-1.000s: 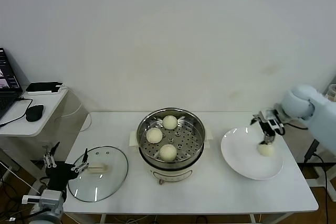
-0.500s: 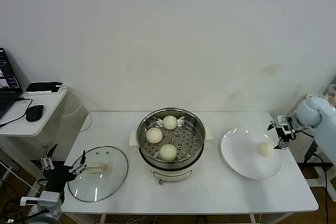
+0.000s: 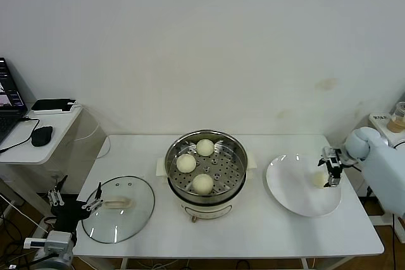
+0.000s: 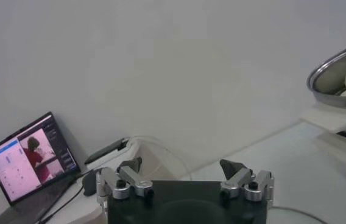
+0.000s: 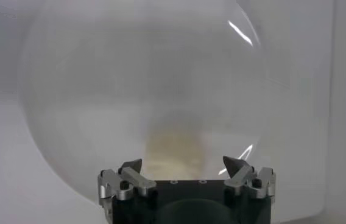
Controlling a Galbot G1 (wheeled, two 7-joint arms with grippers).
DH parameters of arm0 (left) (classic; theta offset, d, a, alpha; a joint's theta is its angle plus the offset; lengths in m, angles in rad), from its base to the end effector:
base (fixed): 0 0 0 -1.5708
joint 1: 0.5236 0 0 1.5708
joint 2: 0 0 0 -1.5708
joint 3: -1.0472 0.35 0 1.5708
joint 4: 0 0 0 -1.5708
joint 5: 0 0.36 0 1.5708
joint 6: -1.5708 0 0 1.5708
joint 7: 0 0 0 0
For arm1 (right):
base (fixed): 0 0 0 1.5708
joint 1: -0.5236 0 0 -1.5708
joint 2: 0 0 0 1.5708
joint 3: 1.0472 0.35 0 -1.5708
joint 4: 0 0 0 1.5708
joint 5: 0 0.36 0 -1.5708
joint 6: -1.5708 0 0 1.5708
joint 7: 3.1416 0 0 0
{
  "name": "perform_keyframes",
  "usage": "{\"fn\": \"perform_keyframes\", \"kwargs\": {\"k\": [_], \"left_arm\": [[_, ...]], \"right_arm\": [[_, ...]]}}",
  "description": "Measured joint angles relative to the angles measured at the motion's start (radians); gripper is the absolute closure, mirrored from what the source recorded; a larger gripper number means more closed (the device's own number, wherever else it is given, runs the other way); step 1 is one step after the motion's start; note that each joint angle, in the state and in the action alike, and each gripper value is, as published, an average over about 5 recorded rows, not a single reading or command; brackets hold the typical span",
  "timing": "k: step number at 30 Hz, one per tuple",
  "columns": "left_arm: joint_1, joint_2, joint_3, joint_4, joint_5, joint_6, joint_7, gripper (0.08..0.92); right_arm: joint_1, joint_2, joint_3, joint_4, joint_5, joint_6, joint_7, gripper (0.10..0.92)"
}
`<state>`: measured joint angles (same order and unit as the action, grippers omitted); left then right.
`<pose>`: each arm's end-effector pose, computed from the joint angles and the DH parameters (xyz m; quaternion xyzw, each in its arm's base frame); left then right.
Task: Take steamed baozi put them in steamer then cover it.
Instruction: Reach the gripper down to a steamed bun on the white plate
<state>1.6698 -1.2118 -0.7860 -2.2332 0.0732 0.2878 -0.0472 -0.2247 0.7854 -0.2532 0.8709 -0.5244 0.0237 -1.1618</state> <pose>0.1676 0.1141 -0.2367 0.0578 -0.9612 -0.2541 0.0902 0.5352 -0.2750 -0.2289 0.4210 -0.5667 0.5454 0.4518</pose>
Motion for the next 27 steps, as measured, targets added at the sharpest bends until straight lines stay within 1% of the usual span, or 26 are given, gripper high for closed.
{"fn": "perform_keyframes", "kwargs": {"k": [16, 18, 22, 25, 27], "left_arm": [[-0.001, -0.005, 0.001, -0.001, 0.000, -0.001, 0.000, 0.177], [-0.001, -0.005, 0.002, -0.001, 0.000, -0.001, 0.000, 0.177], [-0.001, -0.004, 0.000, -0.003, 0.000, -0.001, 0.000, 0.177], [0.000, -0.004, -0.002, -0.006, 0.000, -0.001, 0.000, 0.177], [0.001, -0.004, -0.002, -0.008, 0.000, -0.001, 0.000, 0.177]], "right_arm": [[0.000, 0.049, 0.024, -0.084, -0.056, -0.018, 0.024, 0.203], [0.000, 0.051, 0.024, -0.087, -0.060, -0.020, 0.025, 0.217], [0.001, 0.055, 0.026, -0.089, -0.062, -0.022, 0.025, 0.274], [0.002, 0.056, 0.027, -0.089, -0.062, -0.023, 0.022, 0.324], [0.002, 0.055, 0.027, -0.087, -0.061, -0.024, 0.021, 0.372]]}}
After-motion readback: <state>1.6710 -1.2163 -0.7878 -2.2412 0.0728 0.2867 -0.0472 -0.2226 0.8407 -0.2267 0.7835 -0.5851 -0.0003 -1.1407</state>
